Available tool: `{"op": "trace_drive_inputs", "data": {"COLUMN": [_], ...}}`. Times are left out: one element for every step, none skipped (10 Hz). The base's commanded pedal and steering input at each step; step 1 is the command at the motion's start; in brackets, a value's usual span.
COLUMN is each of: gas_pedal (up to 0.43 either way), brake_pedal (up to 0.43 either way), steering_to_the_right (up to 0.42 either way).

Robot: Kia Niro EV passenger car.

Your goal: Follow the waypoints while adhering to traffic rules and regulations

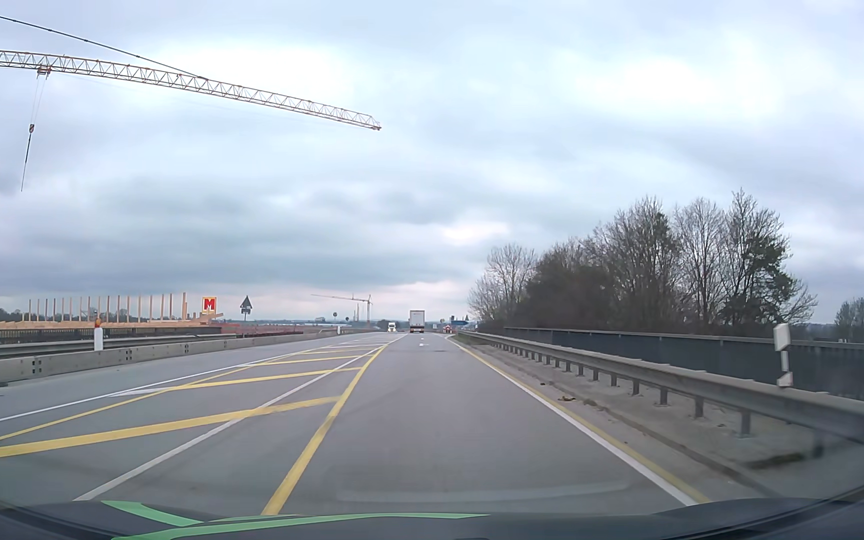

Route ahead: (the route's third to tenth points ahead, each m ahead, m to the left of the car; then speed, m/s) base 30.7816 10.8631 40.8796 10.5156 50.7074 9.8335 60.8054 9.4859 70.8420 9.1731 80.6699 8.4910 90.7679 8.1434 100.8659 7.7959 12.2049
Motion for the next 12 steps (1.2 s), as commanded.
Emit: {"op": "trace_drive_inputs", "data": {"gas_pedal": [0.11,0.11,0.11,0.11,0.11,0.11,0.11,0.11,0.11,0.11,0.11,0.11], "brake_pedal": [0.0,0.0,0.0,0.0,0.0,0.0,0.0,0.0,0.0,0.0,0.0,0.0], "steering_to_the_right": [-0.004,-0.004,-0.004,-0.004,-0.004,-0.004,-0.004,-0.004,-0.004,-0.003,-0.003,-0.003]}}
